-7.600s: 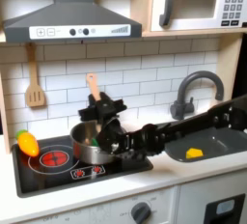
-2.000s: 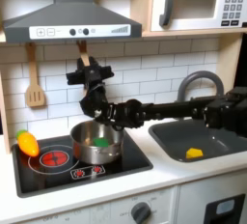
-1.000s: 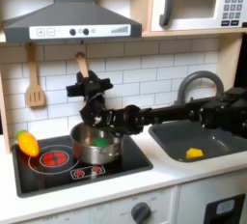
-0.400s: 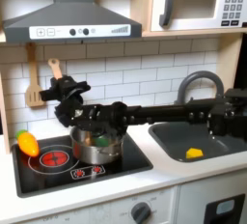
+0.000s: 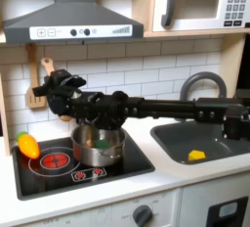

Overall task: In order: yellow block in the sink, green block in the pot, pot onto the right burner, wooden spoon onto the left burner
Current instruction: 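Take the wooden spoon off the wall and put it onto the left burner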

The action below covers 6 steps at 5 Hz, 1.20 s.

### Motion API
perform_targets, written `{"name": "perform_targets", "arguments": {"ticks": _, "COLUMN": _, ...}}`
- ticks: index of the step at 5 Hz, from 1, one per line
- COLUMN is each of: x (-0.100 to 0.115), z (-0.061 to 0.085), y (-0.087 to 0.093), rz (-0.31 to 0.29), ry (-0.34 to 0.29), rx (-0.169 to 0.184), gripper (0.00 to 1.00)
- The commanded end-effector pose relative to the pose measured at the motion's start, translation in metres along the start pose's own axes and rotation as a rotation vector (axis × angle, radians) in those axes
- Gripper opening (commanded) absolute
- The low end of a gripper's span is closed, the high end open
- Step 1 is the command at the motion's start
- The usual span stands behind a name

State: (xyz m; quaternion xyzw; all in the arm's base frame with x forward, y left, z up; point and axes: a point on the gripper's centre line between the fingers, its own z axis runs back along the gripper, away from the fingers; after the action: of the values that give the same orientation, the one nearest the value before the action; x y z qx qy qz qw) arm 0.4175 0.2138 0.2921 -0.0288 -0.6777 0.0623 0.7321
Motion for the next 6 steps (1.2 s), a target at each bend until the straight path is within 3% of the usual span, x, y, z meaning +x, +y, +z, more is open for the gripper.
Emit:
{"name": "perform_targets", "arguments": {"ticks": 1, "x": -0.027, "z": 0.02, "y": 0.011, "rz": -0.021, "ry": 0.204, "rx": 0.01, "gripper": 0.0}}
{"name": "perform_targets", "arguments": {"ticks": 2, "x": -0.038, "z": 0.021, "y": 0.018, "rz": -0.039, "ry": 0.26, "rx": 0.017, "gripper": 0.0}}
{"name": "perform_targets", "arguments": {"ticks": 4, "x": -0.043, "z": 0.019, "y": 0.022, "rz": -0.068, "ry": 0.286, "rx": 0.027, "gripper": 0.0}}
{"name": "perform_targets", "arguments": {"ticks": 6, "x": -0.068, "z": 0.015, "y": 0.029, "rz": -0.067, "ry": 0.349, "rx": 0.034, "gripper": 0.0}}
